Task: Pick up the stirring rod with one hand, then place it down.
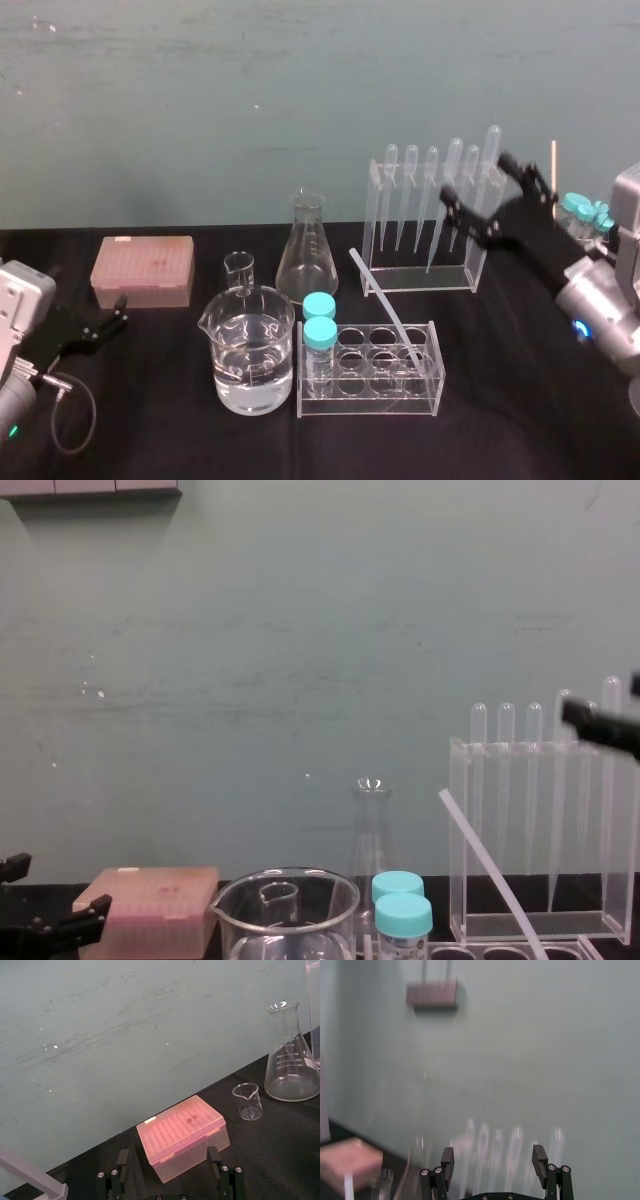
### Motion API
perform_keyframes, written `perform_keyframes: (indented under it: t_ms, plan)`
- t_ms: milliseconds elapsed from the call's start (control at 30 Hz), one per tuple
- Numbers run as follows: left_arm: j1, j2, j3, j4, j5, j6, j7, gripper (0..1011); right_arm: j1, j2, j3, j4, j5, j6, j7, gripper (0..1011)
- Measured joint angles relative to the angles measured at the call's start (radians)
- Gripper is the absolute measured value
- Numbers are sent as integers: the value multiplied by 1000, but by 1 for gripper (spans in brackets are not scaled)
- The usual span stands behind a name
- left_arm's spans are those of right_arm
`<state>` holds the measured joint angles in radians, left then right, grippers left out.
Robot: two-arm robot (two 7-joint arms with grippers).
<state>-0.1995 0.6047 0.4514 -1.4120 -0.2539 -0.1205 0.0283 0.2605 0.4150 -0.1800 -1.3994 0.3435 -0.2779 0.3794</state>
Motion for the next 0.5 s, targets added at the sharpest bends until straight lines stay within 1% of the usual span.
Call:
perform_keyframes:
  t_ms: [67, 100, 133, 167, 267, 300, 400, 500]
  plan:
    - [0, 0, 0, 0, 0, 0, 0, 1000, -16, 8, 2, -4, -8, 35, -6, 1003]
    - [0, 0, 0, 0, 0, 0, 0, 1000, -31, 17, 3, -8, -15, 67, -8, 1003]
    - [0, 0, 0, 0, 0, 0, 0, 1000, -38, 20, 3, -8, -19, 83, -8, 1003]
    - [0, 0, 0, 0, 0, 0, 0, 1000, -46, 27, 0, -8, -26, 113, -7, 1003]
    - [0, 0, 0, 0, 0, 0, 0, 1000, -53, 34, -8, -6, -34, 162, -2, 1003]
    - [0, 0, 0, 0, 0, 0, 0, 1000, -54, 37, -13, -3, -40, 191, 1, 1003]
    - [0, 0, 0, 0, 0, 0, 0, 1000, -53, 39, -21, 3, -49, 226, 7, 1003]
    - [0, 0, 0, 0, 0, 0, 0, 1000, -51, 39, -24, 6, -53, 238, 8, 1003]
